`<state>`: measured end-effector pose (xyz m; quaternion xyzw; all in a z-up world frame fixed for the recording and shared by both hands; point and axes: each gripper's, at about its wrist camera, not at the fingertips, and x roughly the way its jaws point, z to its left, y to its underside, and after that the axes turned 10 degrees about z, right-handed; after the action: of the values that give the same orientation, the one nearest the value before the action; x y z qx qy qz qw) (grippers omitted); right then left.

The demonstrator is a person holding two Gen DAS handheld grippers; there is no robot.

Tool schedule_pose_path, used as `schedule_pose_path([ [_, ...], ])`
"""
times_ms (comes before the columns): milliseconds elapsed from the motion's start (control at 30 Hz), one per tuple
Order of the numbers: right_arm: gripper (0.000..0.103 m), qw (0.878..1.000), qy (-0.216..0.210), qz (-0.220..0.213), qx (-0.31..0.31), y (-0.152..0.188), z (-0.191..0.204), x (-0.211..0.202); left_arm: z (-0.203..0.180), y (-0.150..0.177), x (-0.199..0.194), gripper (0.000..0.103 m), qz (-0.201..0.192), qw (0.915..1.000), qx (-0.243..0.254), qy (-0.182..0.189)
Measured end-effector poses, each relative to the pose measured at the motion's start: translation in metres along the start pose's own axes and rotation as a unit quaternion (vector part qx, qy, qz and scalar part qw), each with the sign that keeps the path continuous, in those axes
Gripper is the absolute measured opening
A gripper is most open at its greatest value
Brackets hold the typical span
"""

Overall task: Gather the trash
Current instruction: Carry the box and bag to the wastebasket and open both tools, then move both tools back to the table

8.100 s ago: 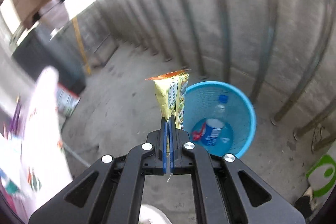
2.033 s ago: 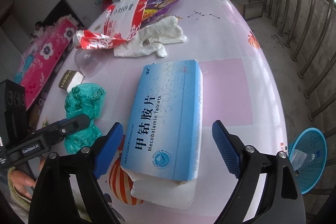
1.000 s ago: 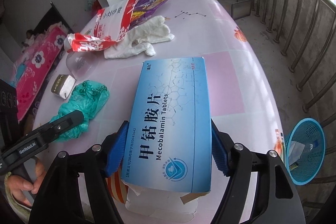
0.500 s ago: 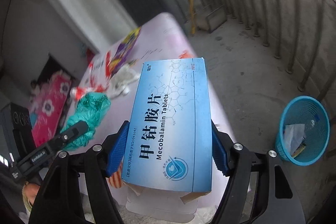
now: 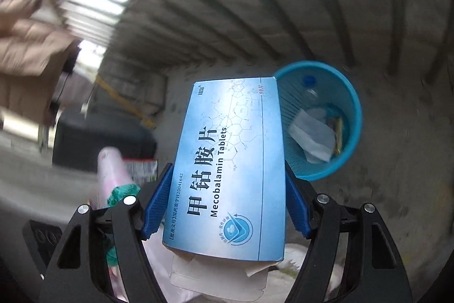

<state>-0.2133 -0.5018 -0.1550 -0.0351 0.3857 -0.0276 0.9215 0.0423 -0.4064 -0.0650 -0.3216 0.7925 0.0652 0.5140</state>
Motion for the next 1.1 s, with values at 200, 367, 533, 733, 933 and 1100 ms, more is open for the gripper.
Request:
schedule_pose_path([
  [200, 0.078, 0.991, 0.003, -0.016, 0.135, -0.036, -0.06, 0.042, -0.022, -0.044, 0.084, 0.053, 0.052, 0.9984, 0.009, -0.022],
  [367, 0.085, 0.976, 0.069, -0.028, 0.204, -0.065, -0.105, 0.077, -0.031, -0.074, 0.129, 0.068, 0.062, 0.9971, 0.014, -0.041],
  [533, 0.085, 0.98, 0.071, -0.019, 0.187, -0.06, -0.119, 0.079, -0.035, -0.069, 0.114, 0.076, 0.037, 0.9988, 0.026, -0.019],
  [733, 0.085, 0.985, 0.077, -0.03, 0.15, -0.05, -0.111, 0.065, -0.033, -0.054, 0.072, 0.08, -0.014, 0.9988, 0.046, -0.013],
  [933, 0.086, 0.984, 0.154, -0.081, 0.046, -0.036, -0.048, 0.036, -0.028, -0.025, 0.011, 0.082, -0.06, 0.9949, 0.068, -0.043],
  [1100, 0.094, 0.97, 0.195, -0.126, -0.07, -0.011, 0.02, 0.02, -0.005, 0.022, -0.056, 0.088, -0.12, 0.9904, 0.055, -0.042],
])
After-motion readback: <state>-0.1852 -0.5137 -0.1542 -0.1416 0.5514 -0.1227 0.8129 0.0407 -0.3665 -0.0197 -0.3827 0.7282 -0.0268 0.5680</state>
